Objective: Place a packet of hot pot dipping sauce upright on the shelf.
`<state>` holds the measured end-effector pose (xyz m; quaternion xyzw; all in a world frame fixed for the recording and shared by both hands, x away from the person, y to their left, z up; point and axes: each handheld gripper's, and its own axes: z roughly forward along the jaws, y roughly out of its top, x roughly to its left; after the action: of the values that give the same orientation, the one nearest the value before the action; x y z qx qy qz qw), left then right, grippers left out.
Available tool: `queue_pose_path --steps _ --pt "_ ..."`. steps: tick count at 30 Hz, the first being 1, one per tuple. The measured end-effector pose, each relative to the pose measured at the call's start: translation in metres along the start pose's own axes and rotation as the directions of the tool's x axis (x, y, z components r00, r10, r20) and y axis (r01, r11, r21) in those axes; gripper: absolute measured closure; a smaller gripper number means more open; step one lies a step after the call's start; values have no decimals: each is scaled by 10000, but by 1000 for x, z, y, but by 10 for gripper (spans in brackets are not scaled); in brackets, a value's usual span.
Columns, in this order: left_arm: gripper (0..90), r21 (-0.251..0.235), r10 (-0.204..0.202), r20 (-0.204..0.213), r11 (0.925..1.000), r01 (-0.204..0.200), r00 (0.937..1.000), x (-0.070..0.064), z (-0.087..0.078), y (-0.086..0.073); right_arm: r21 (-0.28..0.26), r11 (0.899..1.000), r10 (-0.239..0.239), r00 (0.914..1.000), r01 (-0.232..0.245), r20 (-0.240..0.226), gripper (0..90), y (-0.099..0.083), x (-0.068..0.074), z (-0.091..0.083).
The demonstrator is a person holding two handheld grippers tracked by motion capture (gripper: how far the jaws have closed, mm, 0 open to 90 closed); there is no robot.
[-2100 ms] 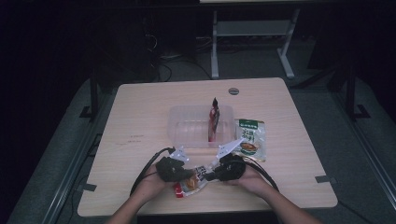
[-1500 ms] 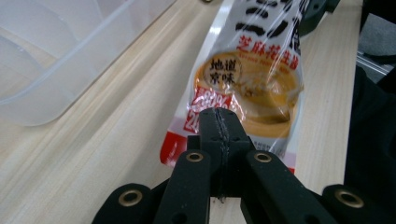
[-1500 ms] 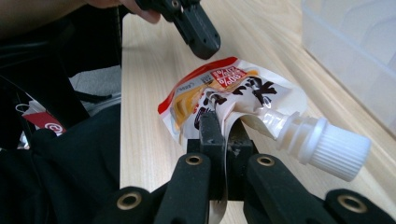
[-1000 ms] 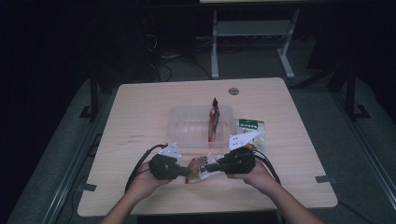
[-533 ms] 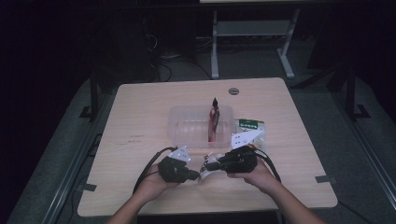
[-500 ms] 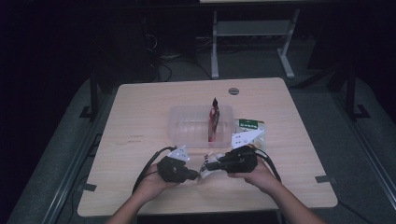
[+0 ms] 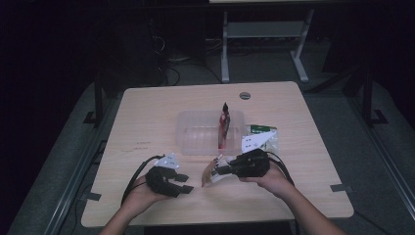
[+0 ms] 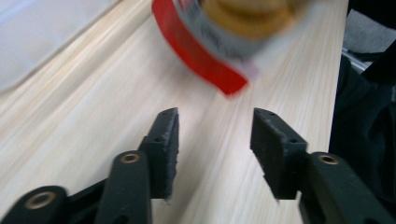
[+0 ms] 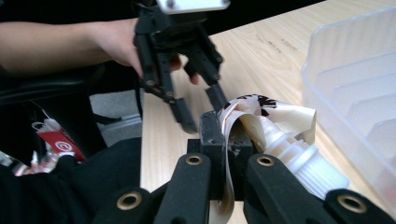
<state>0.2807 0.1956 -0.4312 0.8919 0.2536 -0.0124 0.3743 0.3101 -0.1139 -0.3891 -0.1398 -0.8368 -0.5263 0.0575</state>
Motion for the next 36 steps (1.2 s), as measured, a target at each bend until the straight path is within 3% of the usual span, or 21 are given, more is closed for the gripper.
queue_pose_path --steps 2,7,13,20,36 --pt "438 -69 -208 -38 9998 208 9998 -1 -4 -8 -48 10000 -51 10000 52 72 892 4 -2 -2" --pt "388 105 -167 -296 9998 170 9994 1 -11 -23 -95 9997 -207 9995 209 220 892 15 -7 -4" --pt "327 -35 -116 -482 9999 114 9988 6 -13 -21 -219 9994 -275 9988 284 408 891 28 -14 -9" --pt "324 -93 -108 -475 9999 103 9988 6 -13 -22 -440 9983 -361 9977 386 569 892 44 -25 -13" --pt "324 -75 -13 -456 10000 9 9990 6 -13 -22 -3 9983 -580 9910 585 1204 892 78 -51 -19"
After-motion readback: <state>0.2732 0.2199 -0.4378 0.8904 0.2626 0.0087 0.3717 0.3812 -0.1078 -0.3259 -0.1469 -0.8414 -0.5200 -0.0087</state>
